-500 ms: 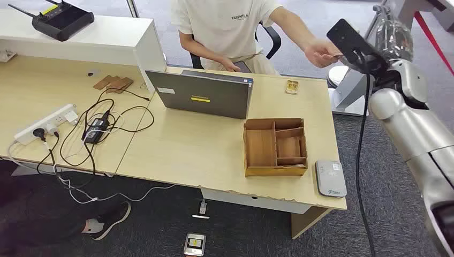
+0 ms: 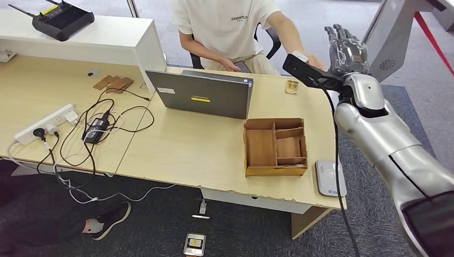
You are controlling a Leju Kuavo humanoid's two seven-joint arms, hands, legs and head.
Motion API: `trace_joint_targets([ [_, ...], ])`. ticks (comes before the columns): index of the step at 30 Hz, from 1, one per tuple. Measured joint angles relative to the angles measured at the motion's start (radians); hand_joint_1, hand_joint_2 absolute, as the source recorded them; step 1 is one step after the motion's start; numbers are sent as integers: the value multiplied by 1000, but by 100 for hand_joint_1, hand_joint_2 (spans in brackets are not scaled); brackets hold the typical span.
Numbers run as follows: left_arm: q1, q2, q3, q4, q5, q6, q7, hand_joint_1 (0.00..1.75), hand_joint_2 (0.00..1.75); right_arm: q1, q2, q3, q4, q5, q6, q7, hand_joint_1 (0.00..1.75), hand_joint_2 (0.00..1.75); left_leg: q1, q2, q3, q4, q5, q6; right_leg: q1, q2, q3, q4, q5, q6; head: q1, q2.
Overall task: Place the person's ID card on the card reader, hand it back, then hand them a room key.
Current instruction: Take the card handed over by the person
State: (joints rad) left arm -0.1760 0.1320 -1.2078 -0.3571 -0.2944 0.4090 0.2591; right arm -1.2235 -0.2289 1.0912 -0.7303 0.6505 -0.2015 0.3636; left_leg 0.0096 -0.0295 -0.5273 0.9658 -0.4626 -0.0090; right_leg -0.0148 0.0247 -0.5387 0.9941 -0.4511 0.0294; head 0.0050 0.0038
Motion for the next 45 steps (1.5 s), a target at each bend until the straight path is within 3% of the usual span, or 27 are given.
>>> trace_joint_targets([
  [7, 11, 4, 0, 0, 8, 8, 0, 0, 0, 0, 35, 25, 41, 17, -3, -12, 0, 175, 0, 0, 0, 0, 0, 0, 0, 0, 0, 0, 0, 0, 0, 0],
  [9, 15, 6, 1, 0, 11, 10, 0, 0, 0, 0, 44, 30, 53, 19, -4, -12, 10, 175, 0, 0, 0, 0, 0, 0, 0, 0, 0, 0, 0, 0, 0, 0],
  [10, 17, 6, 1, 0, 13, 11, 0, 0, 0, 0, 48, 32, 59, 21, -4, -13, 24, 175, 0, 0, 0, 0, 0, 0, 0, 0, 0, 0, 0, 0, 0, 0],
  [12, 20, 6, 2, 0, 15, 12, 0, 0, 0, 0, 56, 35, 70, 25, -3, -13, 110, 175, 0, 0, 0, 0, 0, 0, 0, 0, 0, 0, 0, 0, 0, 0],
  [14, 20, 6, 2, 0, 16, 12, 0, 0, 0, 0, 63, 37, 80, 28, -2, -13, 175, 175, 0, 1, 0, 0, 0, 0, 0, 0, 0, 0, 0, 0, 0, 0],
  [45, 21, 6, 4, 0, 18, 20, 3, 0, 0, 7, 107, 37, 171, 66, -10, -29, 175, 175, 0, 1, 0, 0, 0, 0, 0, 0, 0, 0, 0, 0, 0, 0],
])
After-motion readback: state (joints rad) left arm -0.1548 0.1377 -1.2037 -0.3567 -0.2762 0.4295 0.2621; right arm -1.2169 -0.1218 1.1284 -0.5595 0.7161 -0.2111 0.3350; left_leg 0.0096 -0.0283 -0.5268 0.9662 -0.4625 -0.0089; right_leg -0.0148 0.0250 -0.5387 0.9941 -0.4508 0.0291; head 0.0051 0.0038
